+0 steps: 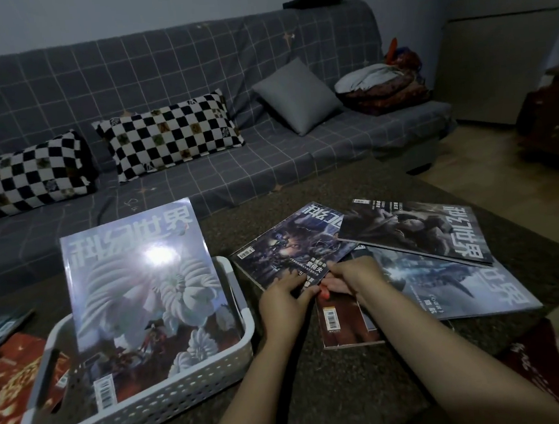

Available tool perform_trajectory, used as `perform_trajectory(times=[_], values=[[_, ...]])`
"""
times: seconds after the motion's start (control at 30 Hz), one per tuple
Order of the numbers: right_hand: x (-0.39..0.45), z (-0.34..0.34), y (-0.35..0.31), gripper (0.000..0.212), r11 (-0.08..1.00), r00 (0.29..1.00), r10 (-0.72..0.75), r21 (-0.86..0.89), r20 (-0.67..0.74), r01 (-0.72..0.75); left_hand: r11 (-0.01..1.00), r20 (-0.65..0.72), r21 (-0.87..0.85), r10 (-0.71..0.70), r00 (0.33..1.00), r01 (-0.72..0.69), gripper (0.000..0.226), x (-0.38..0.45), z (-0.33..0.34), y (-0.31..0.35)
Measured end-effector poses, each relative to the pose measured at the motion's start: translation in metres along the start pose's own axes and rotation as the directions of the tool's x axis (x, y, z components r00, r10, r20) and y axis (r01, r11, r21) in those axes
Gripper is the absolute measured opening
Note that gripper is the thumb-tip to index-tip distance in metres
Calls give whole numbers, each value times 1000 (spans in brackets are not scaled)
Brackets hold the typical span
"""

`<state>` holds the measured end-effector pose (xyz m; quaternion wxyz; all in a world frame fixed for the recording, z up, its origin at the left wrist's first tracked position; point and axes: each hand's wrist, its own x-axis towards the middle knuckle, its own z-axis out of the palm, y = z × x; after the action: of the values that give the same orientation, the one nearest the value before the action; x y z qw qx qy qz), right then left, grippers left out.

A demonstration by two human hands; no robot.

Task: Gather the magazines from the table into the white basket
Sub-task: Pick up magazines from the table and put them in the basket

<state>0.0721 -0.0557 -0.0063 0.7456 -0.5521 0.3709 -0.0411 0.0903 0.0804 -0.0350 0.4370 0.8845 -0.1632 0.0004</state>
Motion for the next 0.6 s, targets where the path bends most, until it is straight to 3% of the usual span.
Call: perform_trajectory(times=[0.17, 0.27, 0.4, 0.5, 0.6], values=[[3, 8, 1, 9, 997, 995, -69, -27, -65, 68, 998, -29, -58, -14, 999, 12, 33, -2, -1, 1], [-2, 7, 3, 26, 991, 989, -131, -49, -72, 128, 997, -19, -82, 4, 1000, -5, 26, -6, -2, 7], [-18, -15, 7, 19, 992, 991, -125, -40, -48, 123, 993, -52, -98, 57, 997, -62, 23, -21, -2, 19], [-35, -42, 13, 4, 981, 981, -172, -105, -85, 163, 993, 39, -106, 50, 998, -45, 29, -34, 1, 27], [-59, -70, 20, 10, 976, 977, -201, -97, -74, 193, 1000, 111, 7, 16, 994, -17, 39, -50, 2, 33]])
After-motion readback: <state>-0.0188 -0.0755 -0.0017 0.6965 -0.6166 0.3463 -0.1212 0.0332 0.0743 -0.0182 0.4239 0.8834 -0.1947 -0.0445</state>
